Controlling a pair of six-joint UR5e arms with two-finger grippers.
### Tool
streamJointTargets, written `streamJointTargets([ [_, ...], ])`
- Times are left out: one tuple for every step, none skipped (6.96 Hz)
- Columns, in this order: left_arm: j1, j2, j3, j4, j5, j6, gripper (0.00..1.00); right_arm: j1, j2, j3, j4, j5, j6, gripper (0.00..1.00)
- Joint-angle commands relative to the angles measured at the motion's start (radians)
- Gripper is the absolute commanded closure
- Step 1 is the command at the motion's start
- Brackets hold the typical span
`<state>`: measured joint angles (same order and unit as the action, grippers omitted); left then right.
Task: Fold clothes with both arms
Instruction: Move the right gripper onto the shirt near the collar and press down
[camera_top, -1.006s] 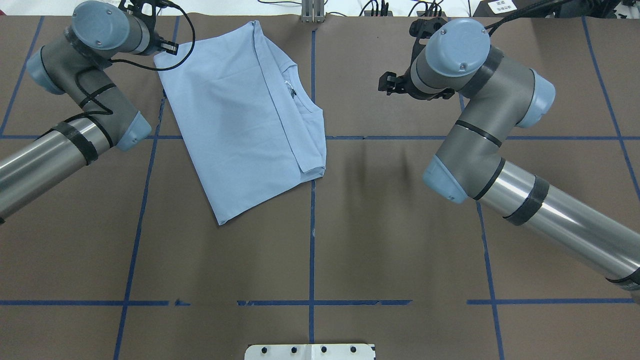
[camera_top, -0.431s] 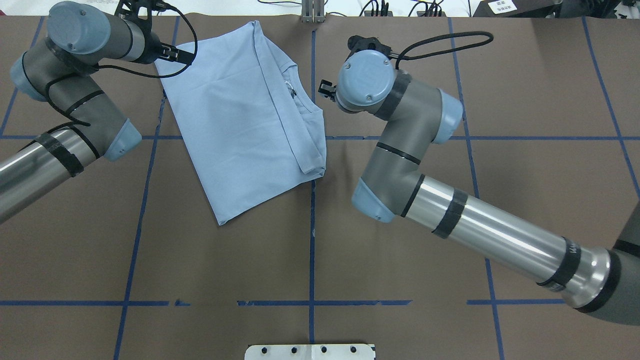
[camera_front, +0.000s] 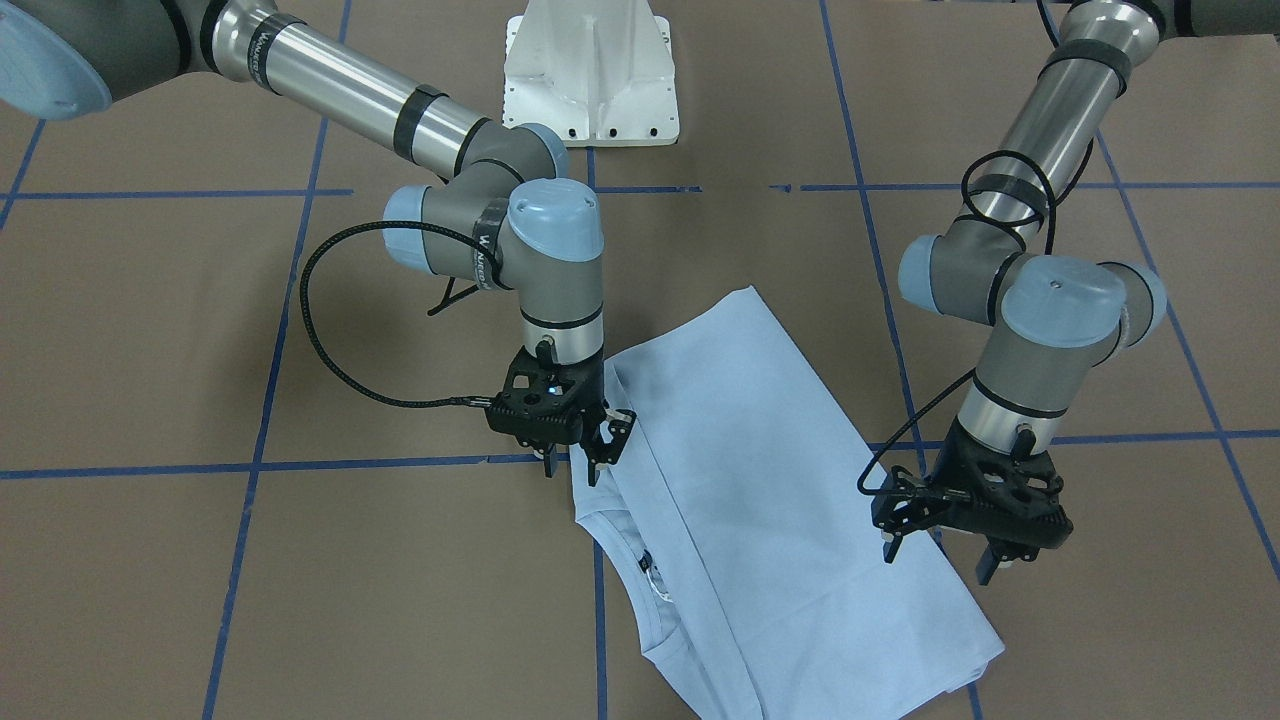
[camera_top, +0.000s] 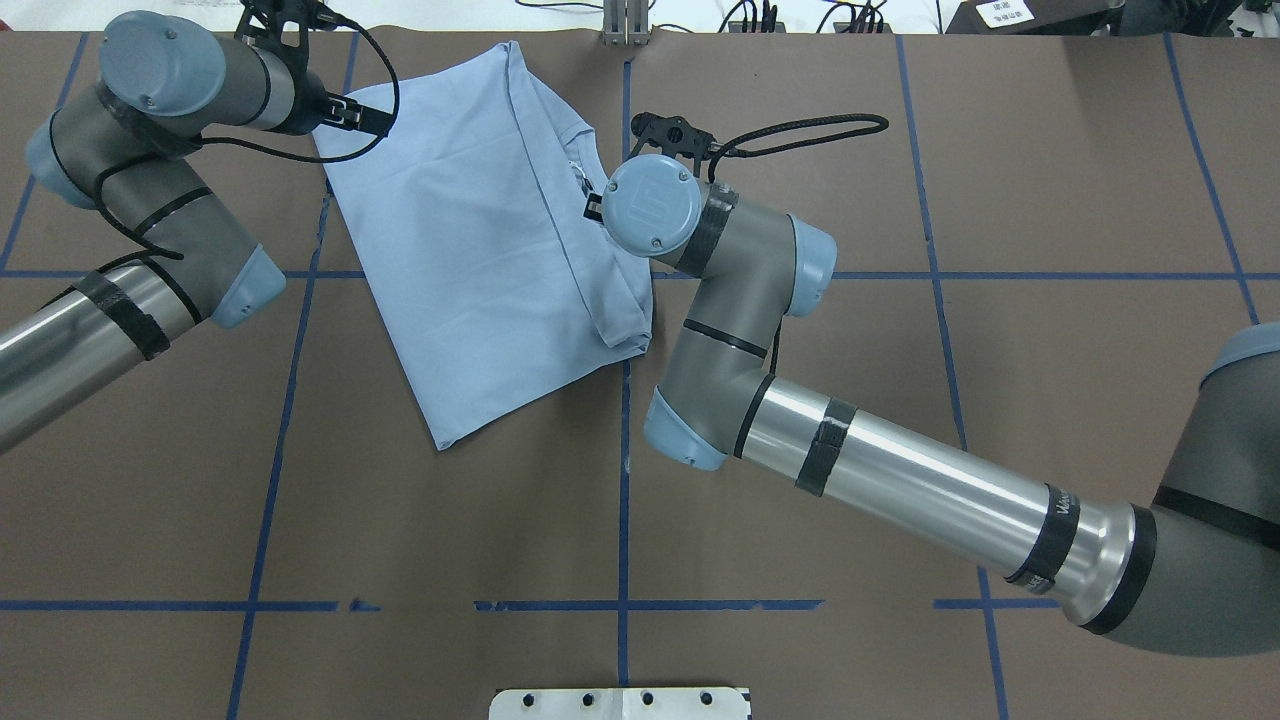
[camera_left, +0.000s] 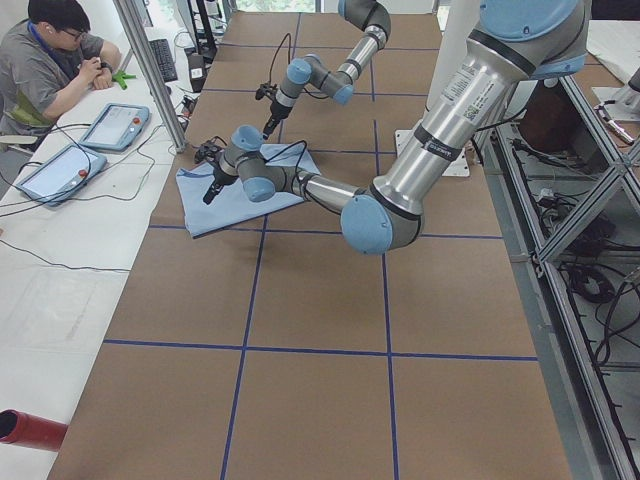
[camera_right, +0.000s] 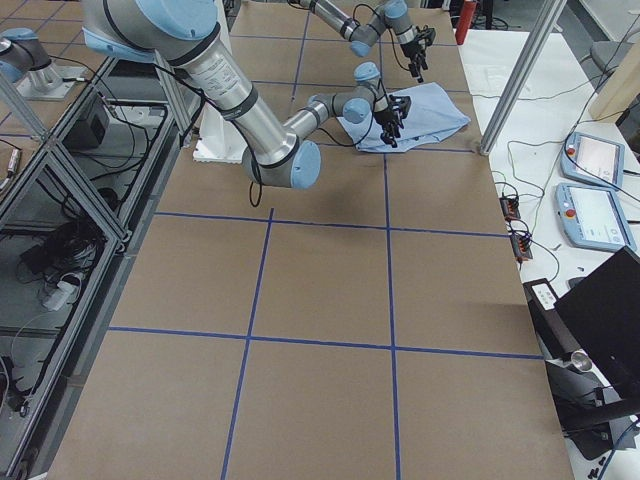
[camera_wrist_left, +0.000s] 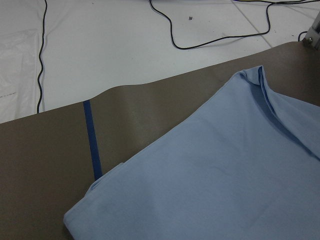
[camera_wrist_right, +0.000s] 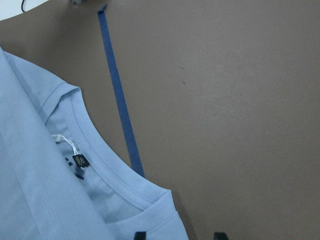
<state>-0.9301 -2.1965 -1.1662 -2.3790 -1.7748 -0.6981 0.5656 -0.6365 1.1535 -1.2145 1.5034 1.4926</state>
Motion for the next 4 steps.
streamJointTargets([
  [0.002,0.003,0.000,0.000,0.000,0.000,0.00,-0.032,-0.003,-0.011,-0.003,-0.015,0.002,0.56],
  [0.005,0.003,0.000,0.000,0.000,0.000,0.00,-0.035,-0.003,-0.027,-0.005,-0.015,0.000,0.56],
  [0.007,0.003,0.002,0.000,0.000,0.000,0.00,-0.036,-0.005,-0.029,-0.005,-0.015,0.002,0.58],
  [0.007,0.003,0.000,0.000,0.000,0.000,0.00,-0.041,-0.005,-0.029,-0.008,-0.015,0.000,0.58],
])
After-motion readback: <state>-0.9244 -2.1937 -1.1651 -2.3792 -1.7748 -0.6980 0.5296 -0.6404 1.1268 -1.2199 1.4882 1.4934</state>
